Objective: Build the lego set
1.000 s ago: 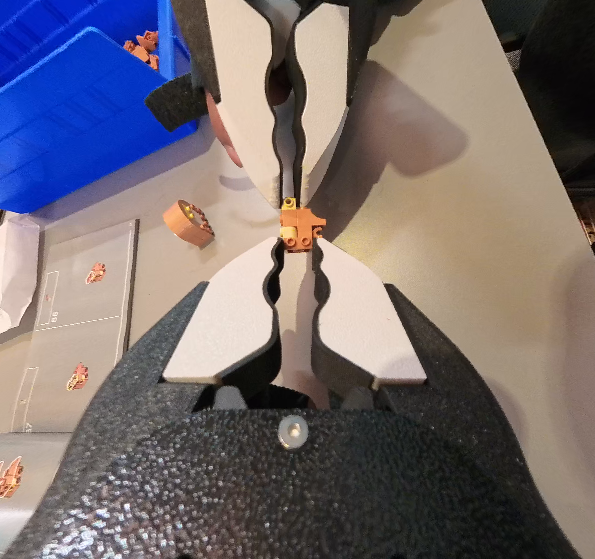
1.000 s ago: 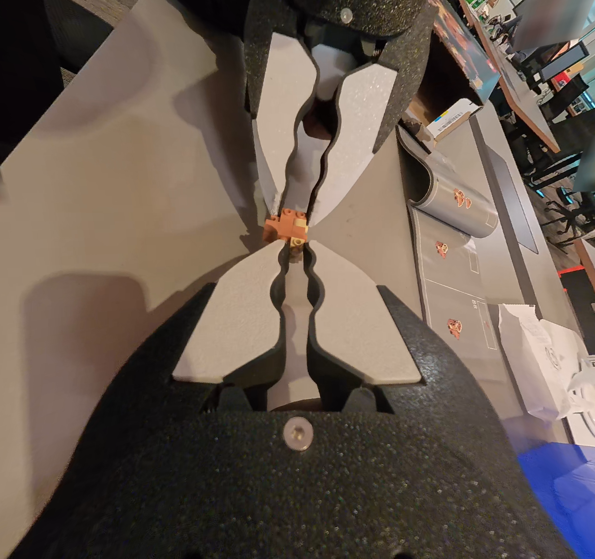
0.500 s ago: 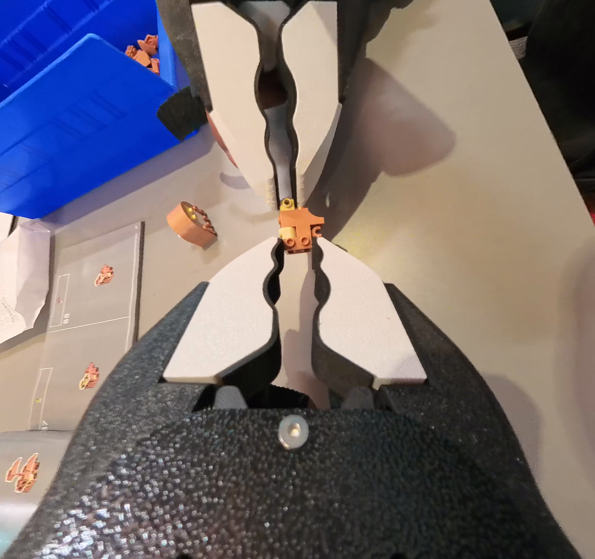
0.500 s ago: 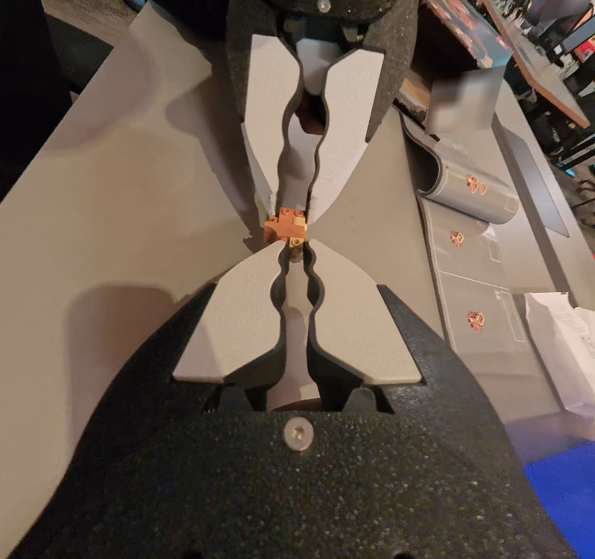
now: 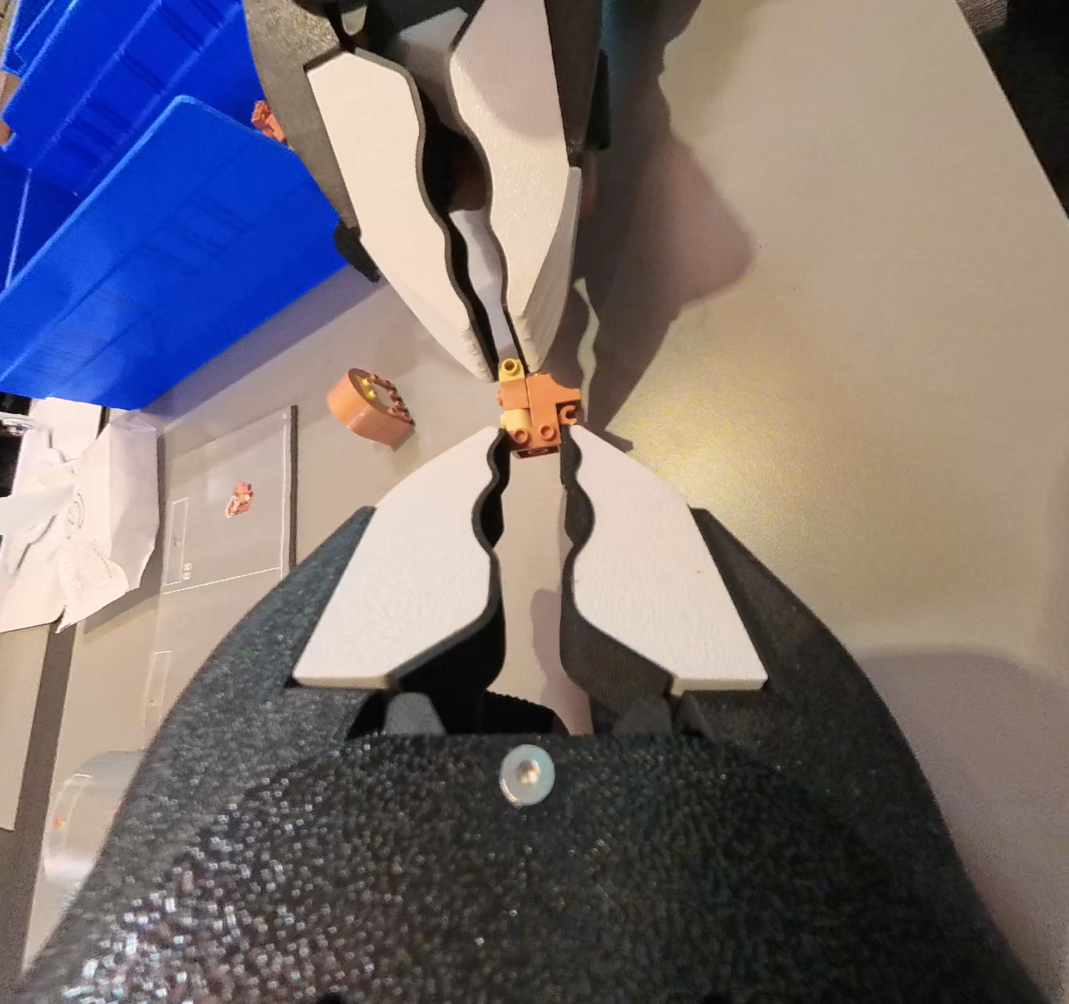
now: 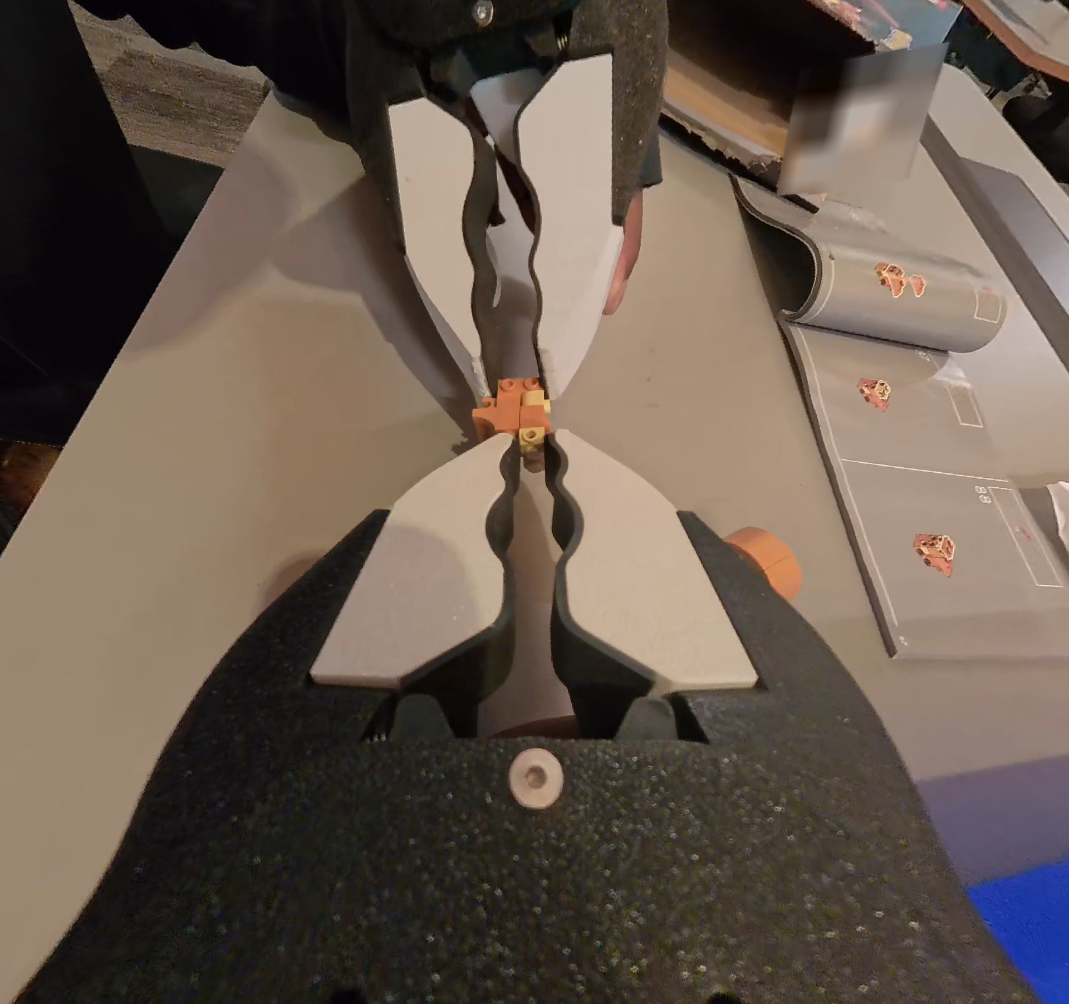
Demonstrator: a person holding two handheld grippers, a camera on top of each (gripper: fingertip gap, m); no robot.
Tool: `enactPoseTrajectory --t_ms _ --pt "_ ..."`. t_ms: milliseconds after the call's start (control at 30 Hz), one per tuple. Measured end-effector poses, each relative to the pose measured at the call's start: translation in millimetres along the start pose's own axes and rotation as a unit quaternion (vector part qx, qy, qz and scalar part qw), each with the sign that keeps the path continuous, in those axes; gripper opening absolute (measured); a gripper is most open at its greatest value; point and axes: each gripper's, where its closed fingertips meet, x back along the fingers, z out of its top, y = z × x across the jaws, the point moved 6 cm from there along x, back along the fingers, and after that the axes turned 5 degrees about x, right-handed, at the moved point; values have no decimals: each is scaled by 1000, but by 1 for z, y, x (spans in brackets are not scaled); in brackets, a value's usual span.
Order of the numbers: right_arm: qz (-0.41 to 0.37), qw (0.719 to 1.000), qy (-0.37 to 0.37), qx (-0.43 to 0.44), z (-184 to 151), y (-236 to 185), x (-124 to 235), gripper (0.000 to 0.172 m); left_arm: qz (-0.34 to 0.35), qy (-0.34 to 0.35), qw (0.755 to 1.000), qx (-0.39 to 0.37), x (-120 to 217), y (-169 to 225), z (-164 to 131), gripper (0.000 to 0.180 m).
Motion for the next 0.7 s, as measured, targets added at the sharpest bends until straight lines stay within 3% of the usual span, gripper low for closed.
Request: enactPoseTrajectory --t_ms 33,600,700 --pt "0 1000 0 0 0 0 0 7 0 0 1000 -1 0 0 0 16" --pt "-34 997 -21 61 -1 -1 -1 8 -15 11 999 41 -1 -3 -3 16" --pt "-41 997 -33 64 -4 1 1 16 -10 22 999 44 1 -6 -3 16"
